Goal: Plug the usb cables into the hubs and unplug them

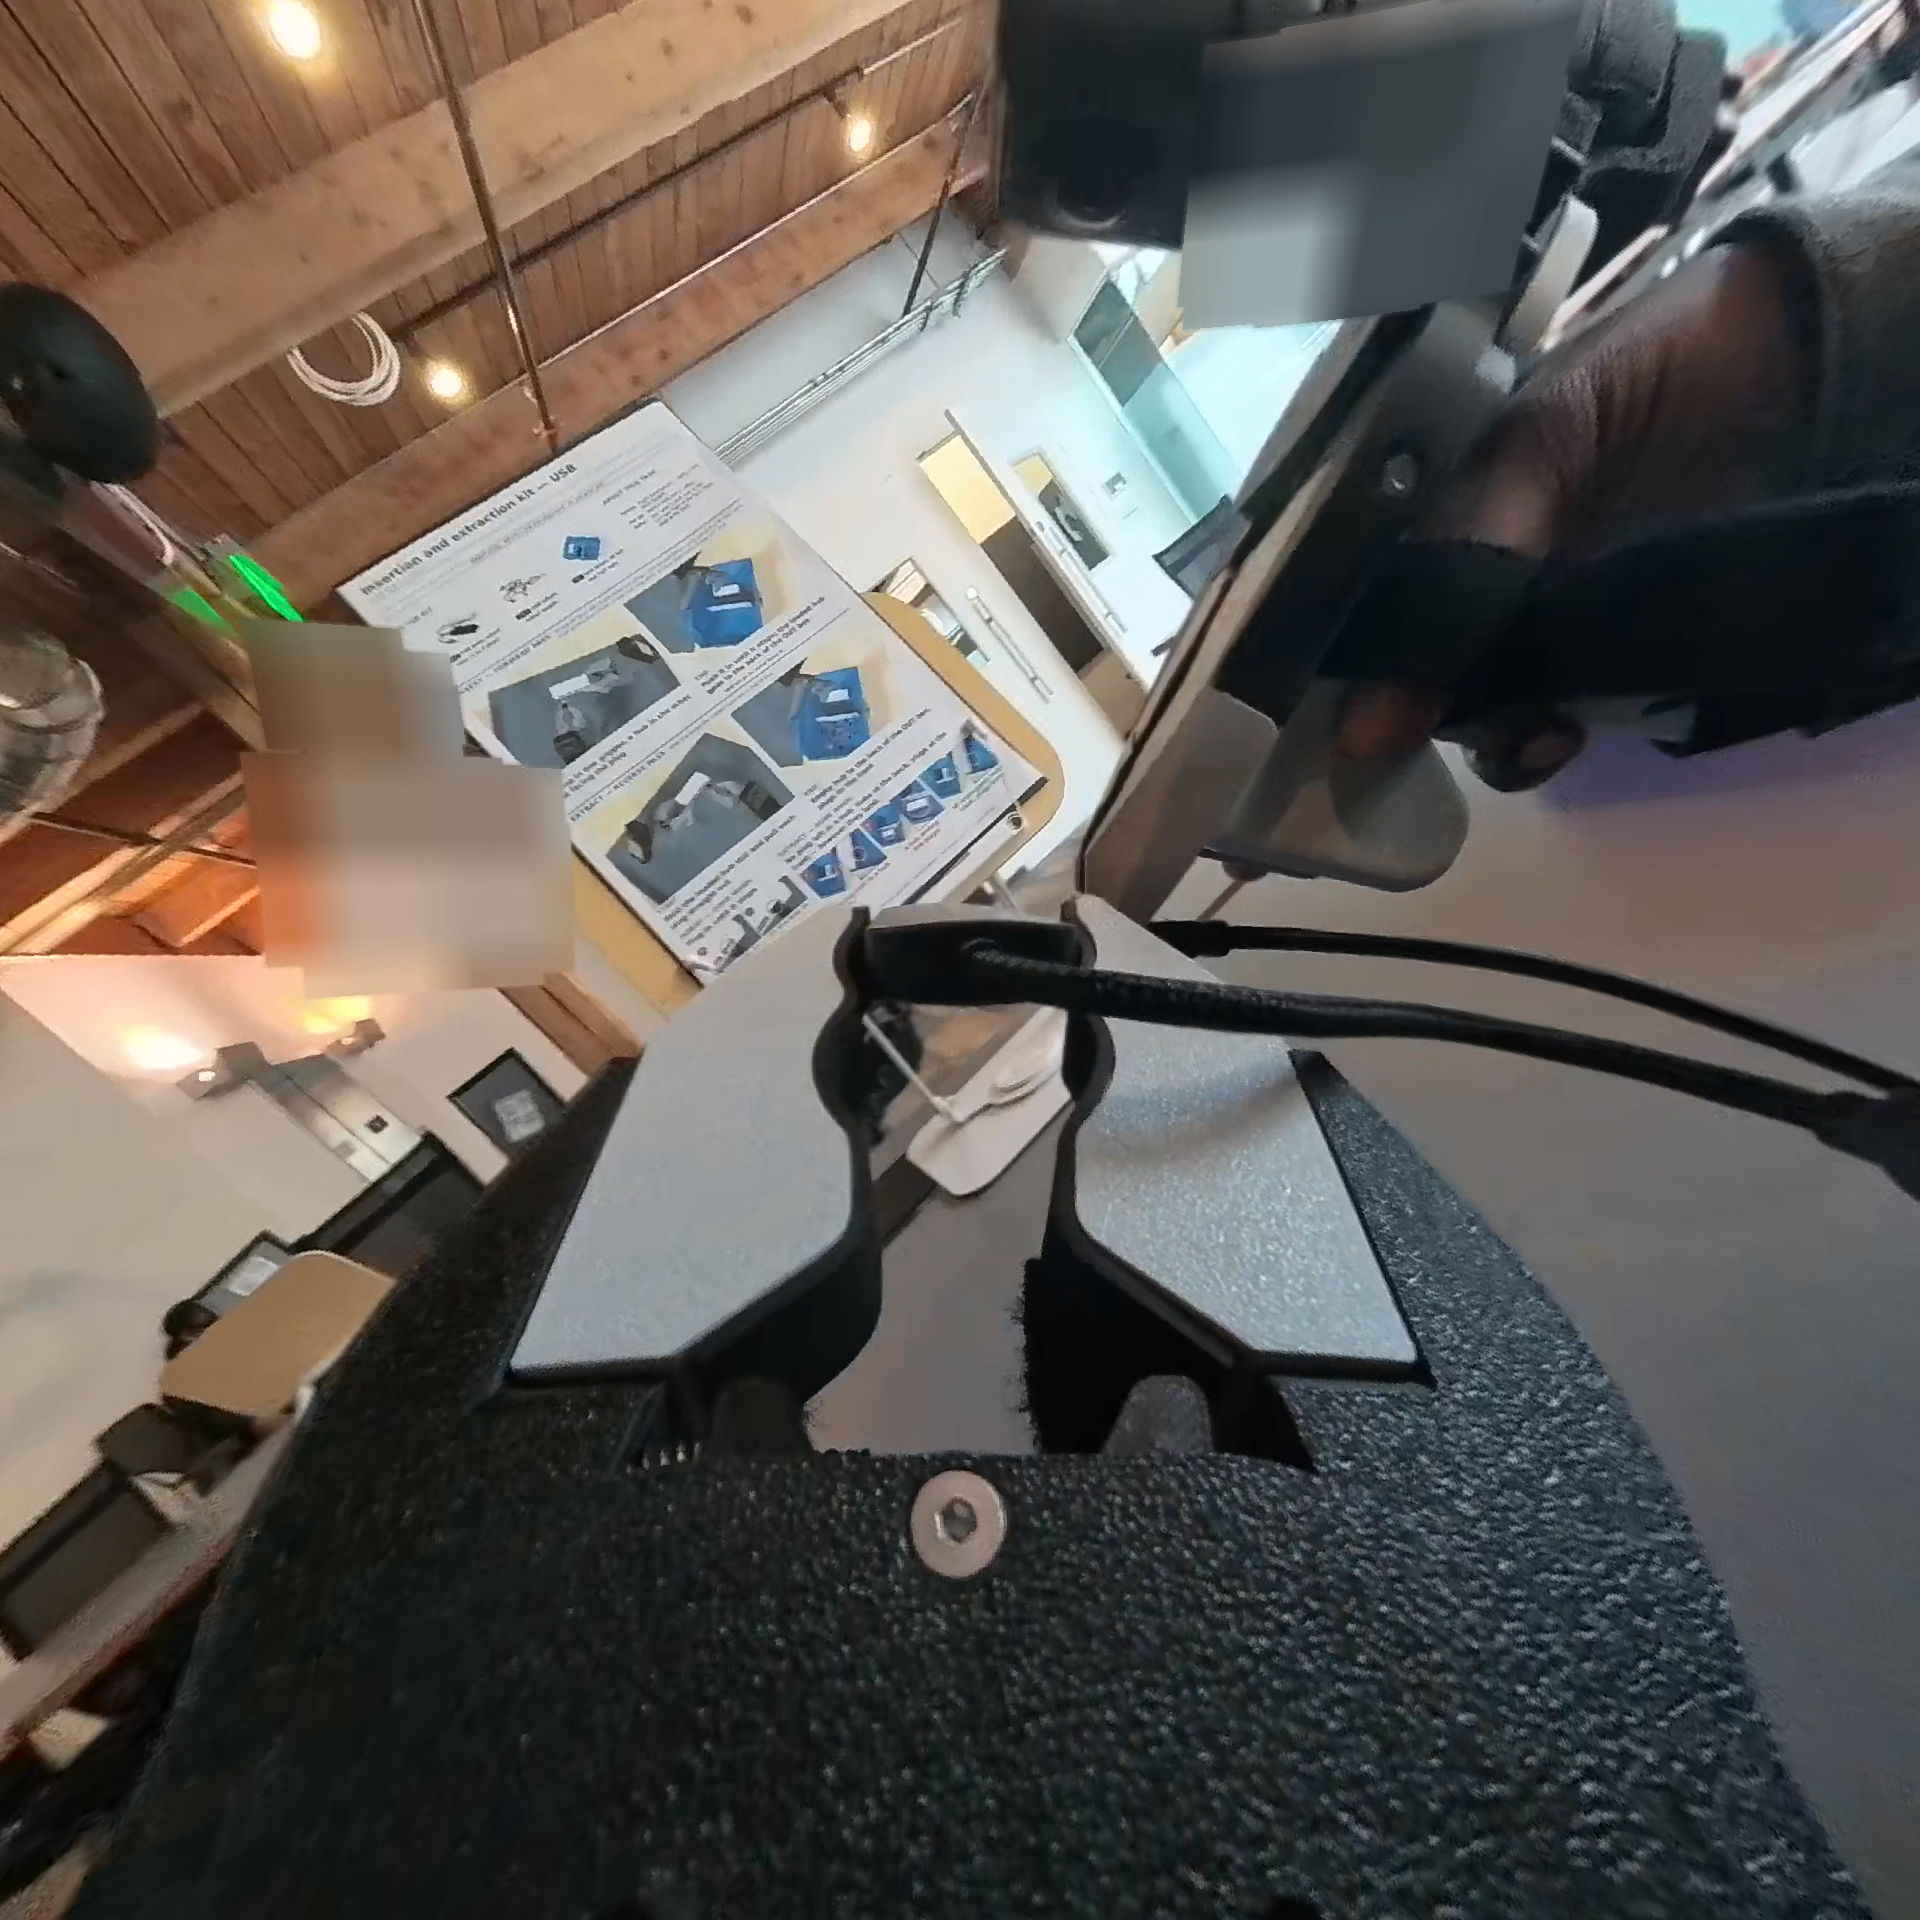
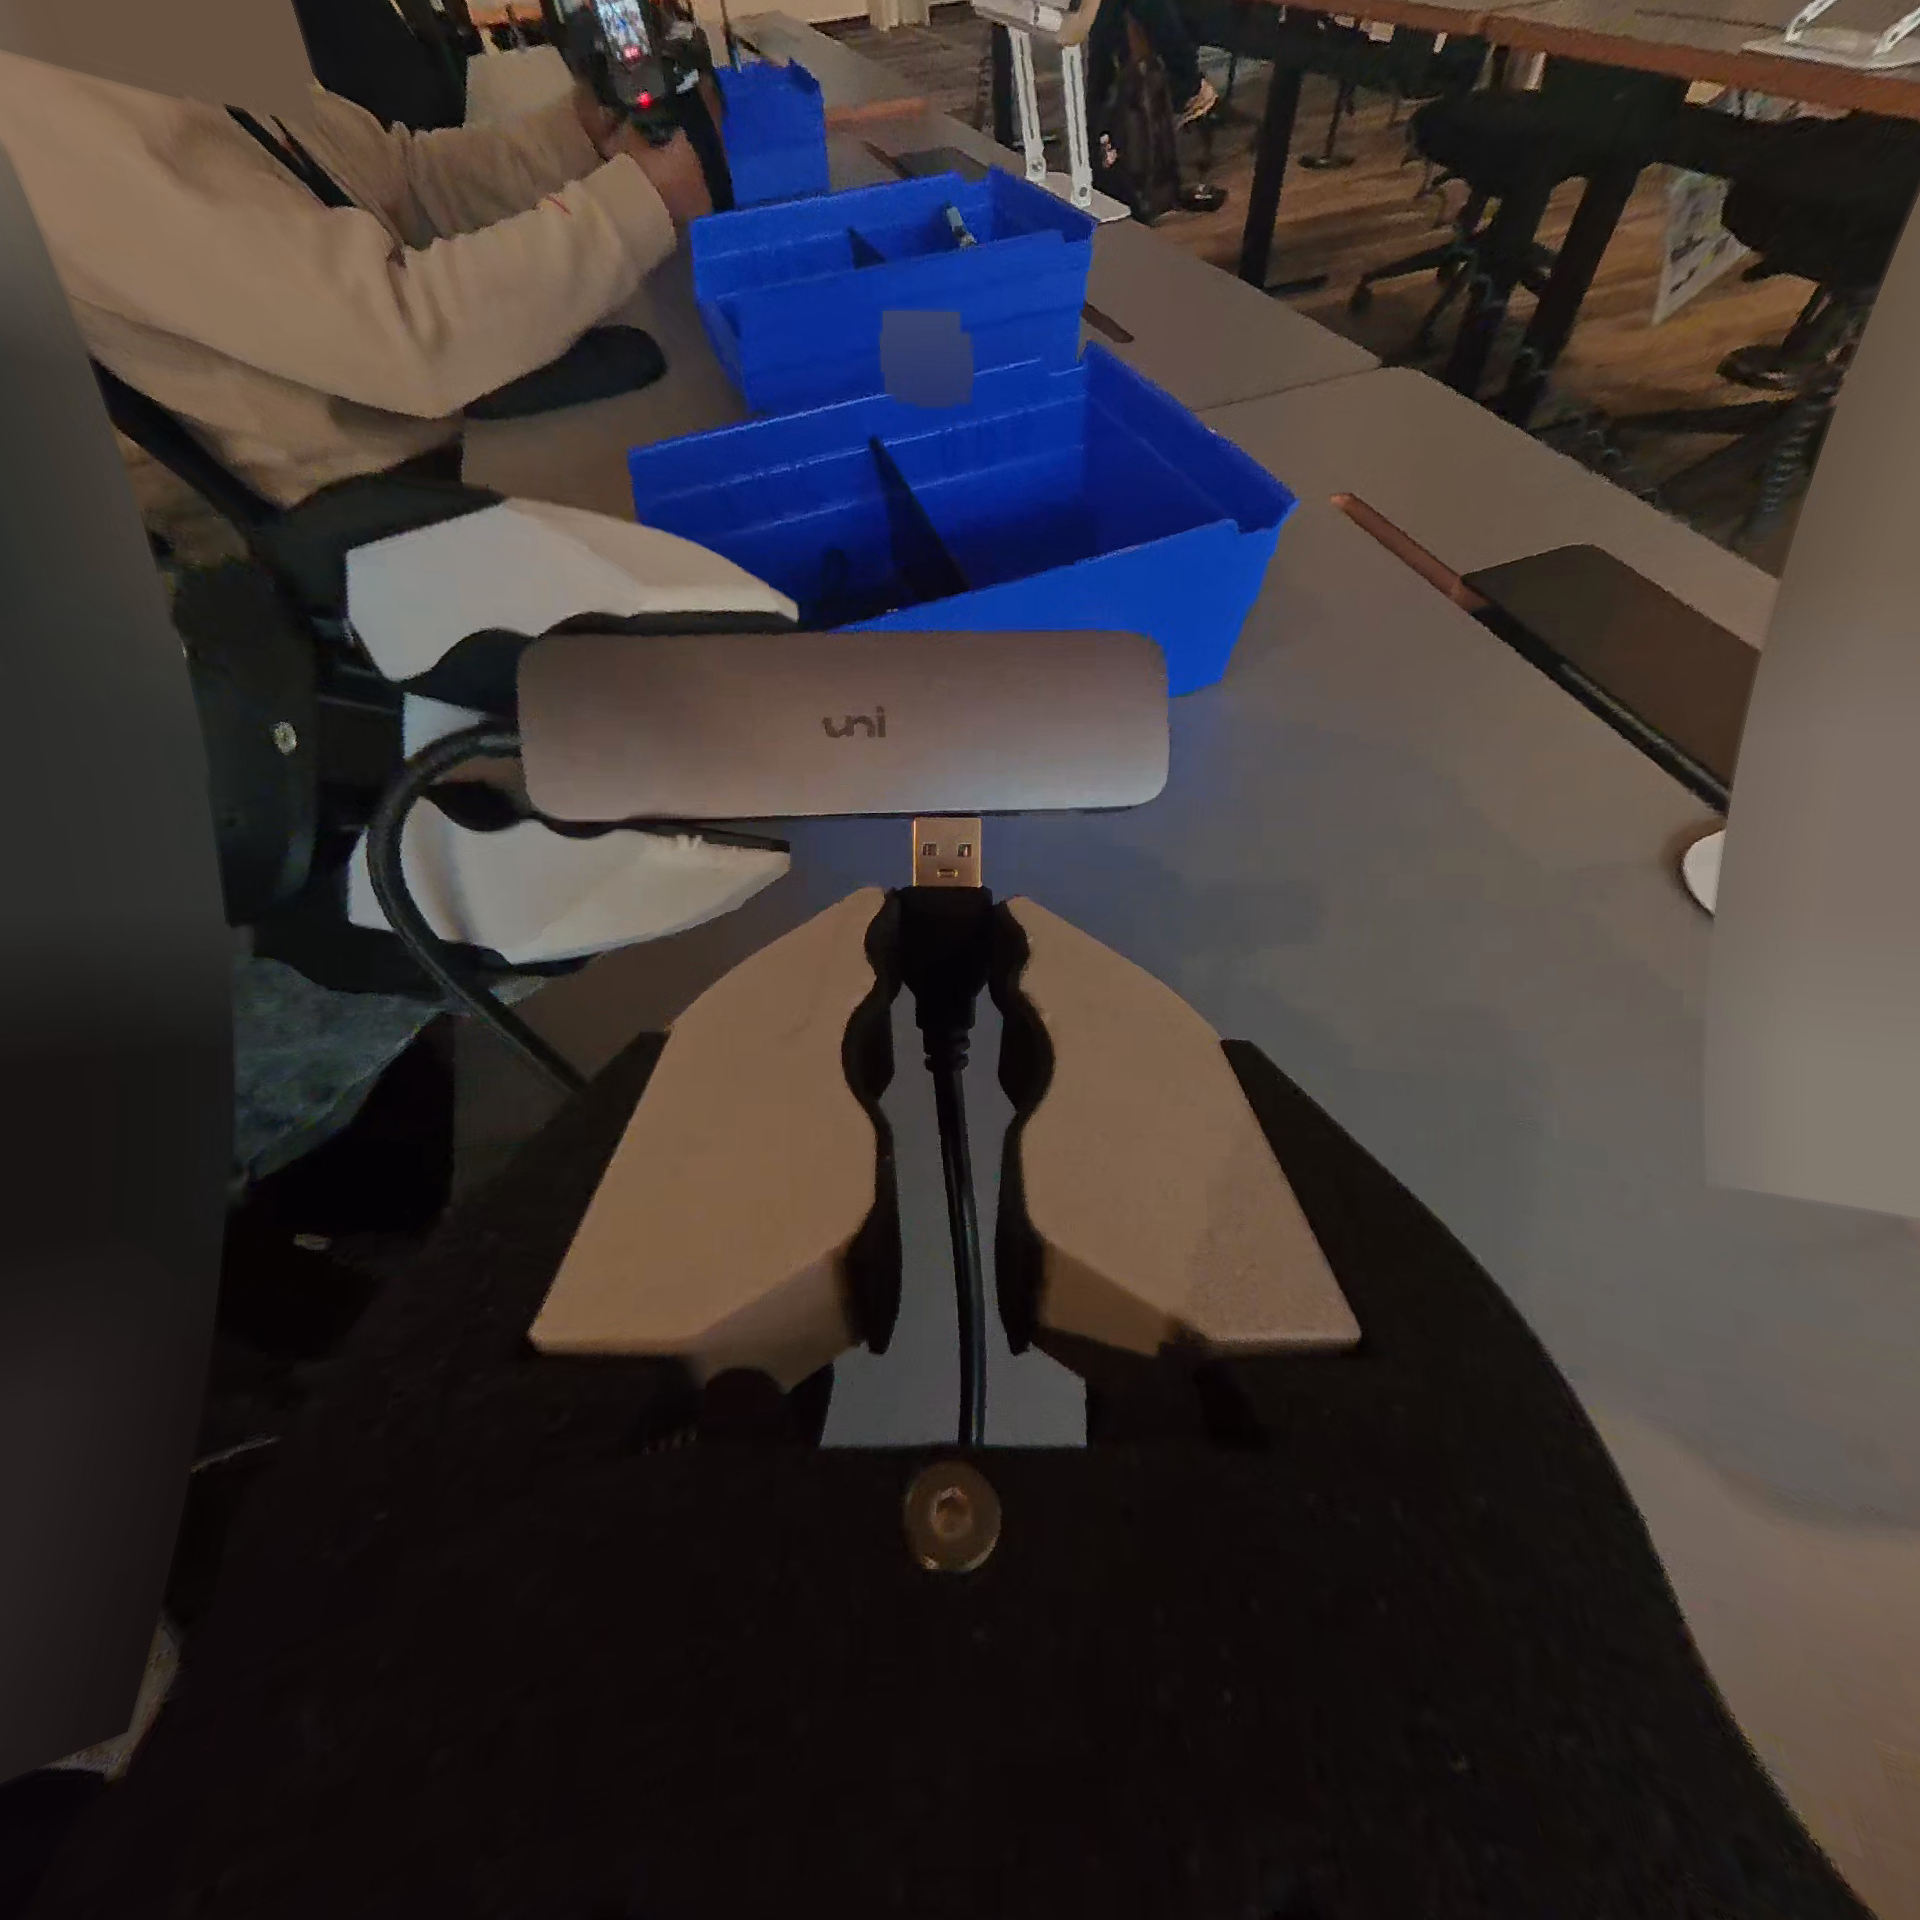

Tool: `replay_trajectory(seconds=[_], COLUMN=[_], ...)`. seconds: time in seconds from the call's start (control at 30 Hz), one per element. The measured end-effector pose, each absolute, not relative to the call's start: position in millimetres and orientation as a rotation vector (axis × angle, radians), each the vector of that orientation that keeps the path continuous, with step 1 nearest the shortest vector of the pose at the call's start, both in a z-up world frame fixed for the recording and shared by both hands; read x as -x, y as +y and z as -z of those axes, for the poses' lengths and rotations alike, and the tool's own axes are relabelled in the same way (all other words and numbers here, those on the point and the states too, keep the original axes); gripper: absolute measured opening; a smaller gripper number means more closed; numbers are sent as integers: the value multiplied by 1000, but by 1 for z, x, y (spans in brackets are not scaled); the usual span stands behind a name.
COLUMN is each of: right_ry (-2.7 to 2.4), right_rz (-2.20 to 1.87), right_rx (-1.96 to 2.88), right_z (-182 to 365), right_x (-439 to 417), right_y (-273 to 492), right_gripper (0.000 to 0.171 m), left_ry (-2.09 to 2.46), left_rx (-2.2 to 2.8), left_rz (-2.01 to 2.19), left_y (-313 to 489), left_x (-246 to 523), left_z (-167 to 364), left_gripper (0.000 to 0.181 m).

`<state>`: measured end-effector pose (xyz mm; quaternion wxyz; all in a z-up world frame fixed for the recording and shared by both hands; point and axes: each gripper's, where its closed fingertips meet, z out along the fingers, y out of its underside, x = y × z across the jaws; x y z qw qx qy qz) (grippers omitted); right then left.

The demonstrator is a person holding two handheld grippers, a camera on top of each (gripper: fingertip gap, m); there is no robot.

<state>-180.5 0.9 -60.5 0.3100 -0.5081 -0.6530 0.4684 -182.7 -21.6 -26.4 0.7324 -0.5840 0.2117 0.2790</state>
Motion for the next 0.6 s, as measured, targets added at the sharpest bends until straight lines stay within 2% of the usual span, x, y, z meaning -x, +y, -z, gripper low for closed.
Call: replay_trajectory(seconds=[0.6], right_ry=[-1730], right_rz=[-1206], right_rx=[1383], right_z=[70], right_x=[174], right_y=[8], right_gripper=[15], left_ry=[447], left_rx=[1308], left_rz=[-470], left_y=[-12], left_x=[178], left_z=[39], left_gripper=[34])
